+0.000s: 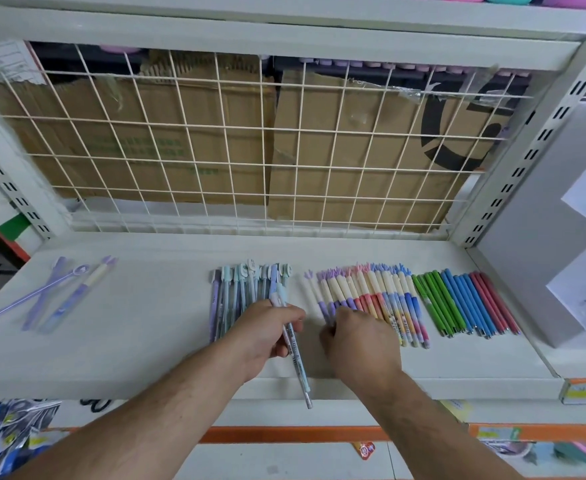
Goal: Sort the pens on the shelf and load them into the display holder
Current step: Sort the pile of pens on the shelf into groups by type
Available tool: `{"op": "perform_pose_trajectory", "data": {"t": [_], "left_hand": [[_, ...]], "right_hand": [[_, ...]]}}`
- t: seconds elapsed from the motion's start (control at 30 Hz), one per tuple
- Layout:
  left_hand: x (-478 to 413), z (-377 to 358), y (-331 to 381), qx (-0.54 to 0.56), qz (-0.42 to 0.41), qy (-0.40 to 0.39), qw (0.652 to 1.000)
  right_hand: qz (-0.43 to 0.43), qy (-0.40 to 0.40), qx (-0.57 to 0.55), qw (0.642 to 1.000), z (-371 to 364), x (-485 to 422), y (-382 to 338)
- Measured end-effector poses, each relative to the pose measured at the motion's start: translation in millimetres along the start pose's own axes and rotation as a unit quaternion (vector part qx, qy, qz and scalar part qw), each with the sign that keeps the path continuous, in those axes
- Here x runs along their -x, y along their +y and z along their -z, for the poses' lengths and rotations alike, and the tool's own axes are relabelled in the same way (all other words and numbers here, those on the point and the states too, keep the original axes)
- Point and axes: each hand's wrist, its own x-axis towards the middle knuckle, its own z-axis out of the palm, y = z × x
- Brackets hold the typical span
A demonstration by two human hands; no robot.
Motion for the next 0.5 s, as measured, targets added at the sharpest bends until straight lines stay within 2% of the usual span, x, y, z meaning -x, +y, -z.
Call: {"op": "perform_pose_trajectory", "data": {"t": [0.2, 0.37, 0.43, 0.5], "left_hand": [[-0.3, 0.3, -1.0, 0.005, 0.002, -0.003, 1.000], [-1.4, 0.8, 0.7, 0.008, 0.001, -0.012, 1.000], [-1.4, 0.7, 0.7, 0.009, -0.002, -0.017, 1.000], [-2.4, 1.0, 0.1, 0.012, -0.007, -0.021, 1.000]], "right_hand": [[-0.042, -0.031, 0.027, 0.998, 3.4, -4.9, 12.7], [-0.049, -0.025, 0.027, 0.998, 2.6, -3.3, 10.3], [-0.045, -0.004, -0.008, 0.999, 3.4, -1.0, 8.1], [-0.034, -0.004, -0.117, 0.993, 4.5, 0.3, 3.6]]}}
